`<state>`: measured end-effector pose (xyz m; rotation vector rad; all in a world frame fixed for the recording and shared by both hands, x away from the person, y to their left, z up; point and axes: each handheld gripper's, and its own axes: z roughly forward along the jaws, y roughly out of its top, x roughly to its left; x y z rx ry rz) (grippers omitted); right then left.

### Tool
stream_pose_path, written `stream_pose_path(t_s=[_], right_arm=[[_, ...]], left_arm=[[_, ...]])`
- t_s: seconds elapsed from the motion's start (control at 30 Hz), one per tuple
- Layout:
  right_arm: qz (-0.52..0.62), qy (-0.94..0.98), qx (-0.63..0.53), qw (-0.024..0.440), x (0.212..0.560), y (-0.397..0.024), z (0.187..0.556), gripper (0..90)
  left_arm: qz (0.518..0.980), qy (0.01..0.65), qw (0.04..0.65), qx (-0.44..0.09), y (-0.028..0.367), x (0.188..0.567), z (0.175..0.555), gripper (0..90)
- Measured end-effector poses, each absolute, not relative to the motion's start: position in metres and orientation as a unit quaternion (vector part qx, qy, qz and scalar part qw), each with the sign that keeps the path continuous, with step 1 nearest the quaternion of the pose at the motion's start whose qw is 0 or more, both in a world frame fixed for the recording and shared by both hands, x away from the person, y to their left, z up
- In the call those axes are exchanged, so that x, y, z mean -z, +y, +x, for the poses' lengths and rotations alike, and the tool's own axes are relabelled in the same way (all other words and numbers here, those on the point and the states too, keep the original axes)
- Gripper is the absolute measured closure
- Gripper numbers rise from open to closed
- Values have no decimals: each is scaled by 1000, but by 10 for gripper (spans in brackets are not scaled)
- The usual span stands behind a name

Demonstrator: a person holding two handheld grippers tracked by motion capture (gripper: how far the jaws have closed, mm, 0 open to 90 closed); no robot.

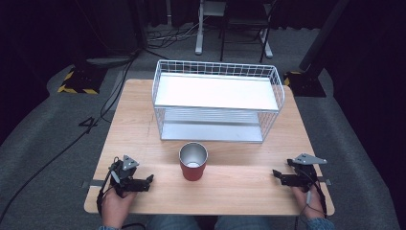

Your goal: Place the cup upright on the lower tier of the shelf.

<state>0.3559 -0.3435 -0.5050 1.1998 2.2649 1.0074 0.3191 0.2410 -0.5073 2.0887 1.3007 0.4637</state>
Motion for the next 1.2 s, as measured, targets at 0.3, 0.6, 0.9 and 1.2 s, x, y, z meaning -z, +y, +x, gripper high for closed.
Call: stream_pose_path(t_s=[0.3,0.6,0.9,1.2], right_arm=[[422,809,-357,202,505,-342,354,183],[425,807,-356,202,505,-342,355,183],[425,807,-356,203,505,-342,354,183],[425,807,-355,205,505,-342,354,183]], left_arm=[[792,493,313,-177,241,507,319,2],[781,487,342,-187,243,504,313,0],[766,451,413,-199,236,492,302,0],[737,420,495,-189,225,479,293,0]])
